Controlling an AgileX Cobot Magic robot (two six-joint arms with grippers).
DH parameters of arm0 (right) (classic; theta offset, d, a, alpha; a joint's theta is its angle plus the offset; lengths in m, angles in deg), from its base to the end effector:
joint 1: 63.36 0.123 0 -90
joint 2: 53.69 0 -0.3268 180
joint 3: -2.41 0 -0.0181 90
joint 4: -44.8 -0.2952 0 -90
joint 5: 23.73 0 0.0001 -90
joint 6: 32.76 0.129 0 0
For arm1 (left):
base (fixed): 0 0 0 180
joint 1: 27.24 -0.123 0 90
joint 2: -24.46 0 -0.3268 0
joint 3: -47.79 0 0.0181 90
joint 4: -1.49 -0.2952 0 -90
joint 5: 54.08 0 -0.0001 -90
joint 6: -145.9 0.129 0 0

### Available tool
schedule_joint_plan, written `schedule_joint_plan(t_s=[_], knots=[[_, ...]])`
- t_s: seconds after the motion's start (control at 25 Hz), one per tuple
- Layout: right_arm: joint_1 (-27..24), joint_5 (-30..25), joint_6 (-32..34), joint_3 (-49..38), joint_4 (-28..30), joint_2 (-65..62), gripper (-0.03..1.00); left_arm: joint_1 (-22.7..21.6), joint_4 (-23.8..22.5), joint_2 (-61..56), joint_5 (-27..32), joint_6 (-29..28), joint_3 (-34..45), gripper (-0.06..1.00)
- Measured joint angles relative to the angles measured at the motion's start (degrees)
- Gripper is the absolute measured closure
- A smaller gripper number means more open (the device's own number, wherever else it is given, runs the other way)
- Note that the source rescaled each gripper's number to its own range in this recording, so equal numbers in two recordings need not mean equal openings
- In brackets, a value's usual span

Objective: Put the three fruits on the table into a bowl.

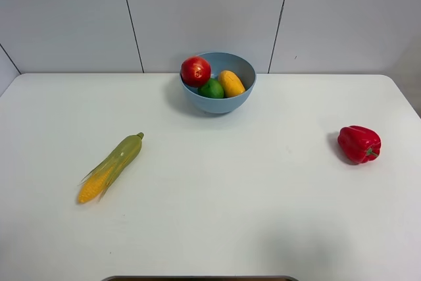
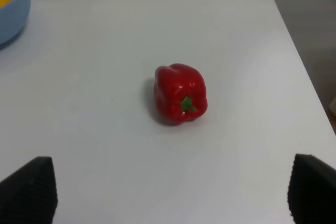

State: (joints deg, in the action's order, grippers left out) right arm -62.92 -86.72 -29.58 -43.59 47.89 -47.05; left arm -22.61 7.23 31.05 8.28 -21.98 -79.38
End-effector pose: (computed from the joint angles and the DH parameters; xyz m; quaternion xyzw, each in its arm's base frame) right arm 0.0153 -0.0061 0.2986 0.0227 0.8457 -0.0100 0.5330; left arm 0.0286 -0.0138 0.2587 0.1284 0.8631 -0.0182 0.4881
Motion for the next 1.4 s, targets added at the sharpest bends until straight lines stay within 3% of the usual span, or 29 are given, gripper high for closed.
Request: schedule_joint_plan(t_s=[1.4], knots=[[0.0, 0.0, 0.0, 0.0, 0.0, 0.0, -0.01, -1.5, -0.2, 0.0, 0.0, -0.1, 0.0, 0.09]])
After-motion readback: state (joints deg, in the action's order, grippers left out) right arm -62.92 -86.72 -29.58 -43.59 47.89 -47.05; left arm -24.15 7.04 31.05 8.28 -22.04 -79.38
